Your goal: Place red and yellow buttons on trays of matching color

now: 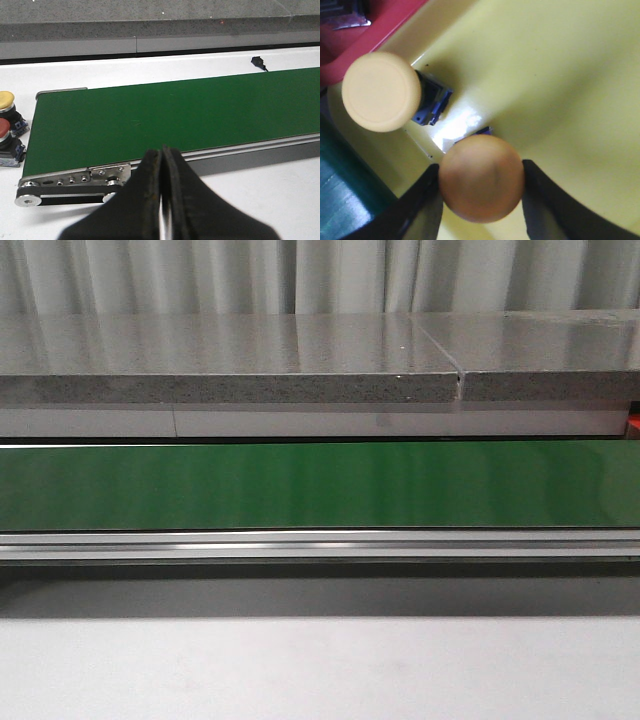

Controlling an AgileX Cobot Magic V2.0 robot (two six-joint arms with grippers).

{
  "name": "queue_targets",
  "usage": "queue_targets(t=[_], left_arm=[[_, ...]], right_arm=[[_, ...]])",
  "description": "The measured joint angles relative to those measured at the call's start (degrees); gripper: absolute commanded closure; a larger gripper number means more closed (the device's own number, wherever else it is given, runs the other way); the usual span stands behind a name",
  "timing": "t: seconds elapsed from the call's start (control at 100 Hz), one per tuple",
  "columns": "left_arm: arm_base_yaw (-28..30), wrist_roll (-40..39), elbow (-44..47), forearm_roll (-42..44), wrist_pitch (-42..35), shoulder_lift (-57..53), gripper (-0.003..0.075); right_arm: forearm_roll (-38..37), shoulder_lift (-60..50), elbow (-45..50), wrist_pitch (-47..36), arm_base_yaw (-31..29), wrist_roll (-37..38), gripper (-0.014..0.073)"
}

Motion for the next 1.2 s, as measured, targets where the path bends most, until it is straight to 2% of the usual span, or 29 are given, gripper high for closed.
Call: queue_targets(t=[0.04, 0.12, 0.38, 0.55, 0.64, 0.76, 0.77, 0.78, 0.81, 0.89, 1.2], left_arm=[[0.00, 0.00, 0.00, 0.00, 0.00, 0.00, 0.0741], [0.00, 0.00, 0.00, 0.00, 0.00, 0.00, 0.0741], [0.00, 0.00, 0.00, 0.00, 0.00, 0.00, 0.0741], [0.00, 0.00, 0.00, 0.00, 0.00, 0.00, 0.0741], [0.00, 0.00, 0.00, 0.00, 0.00, 0.00, 0.0741], [0.00, 0.00, 0.00, 0.00, 0.00, 0.00, 0.0741], [0.00, 0.00, 0.00, 0.00, 0.00, 0.00, 0.0741], [0.00, 0.00, 0.00, 0.00, 0.00, 0.00, 0.0741], [0.00, 0.00, 0.00, 0.00, 0.00, 0.00, 0.0741], [0.00, 0.00, 0.00, 0.00, 0.00, 0.00, 0.0741], [0.00, 0.00, 0.00, 0.00, 0.00, 0.00, 0.0741]], right_arm=[[0.14, 0.00, 0.00, -0.10, 0.00, 0.00, 0.0154], [0.67, 0.00, 0.00, -0.22, 0.00, 0.00, 0.0045], [1.66, -0.37, 0.00, -0.29, 0.00, 0.00, 0.0032], [1.76, -4.95, 0.00, -0.29, 0.67, 0.00, 0.0038], [0.89, -8.29, 0.00, -0.29, 3.44, -0.11, 0.0130], [-1.43, -12.22, 0.00, -0.18, 9.91, -0.19, 0.0395], [-1.43, -12.65, 0.00, -0.18, 10.31, -0.19, 0.0444], [-1.88, -12.86, 0.00, -0.18, 11.13, -0.19, 0.0444], [-2.19, -13.67, 0.00, -0.05, 12.78, -0.19, 0.0521], [-2.84, -16.04, 0.00, 0.58, 17.30, -0.19, 0.0658], [-4.73, -25.06, 0.04, 2.24, 34.20, -0.19, 0.0660]])
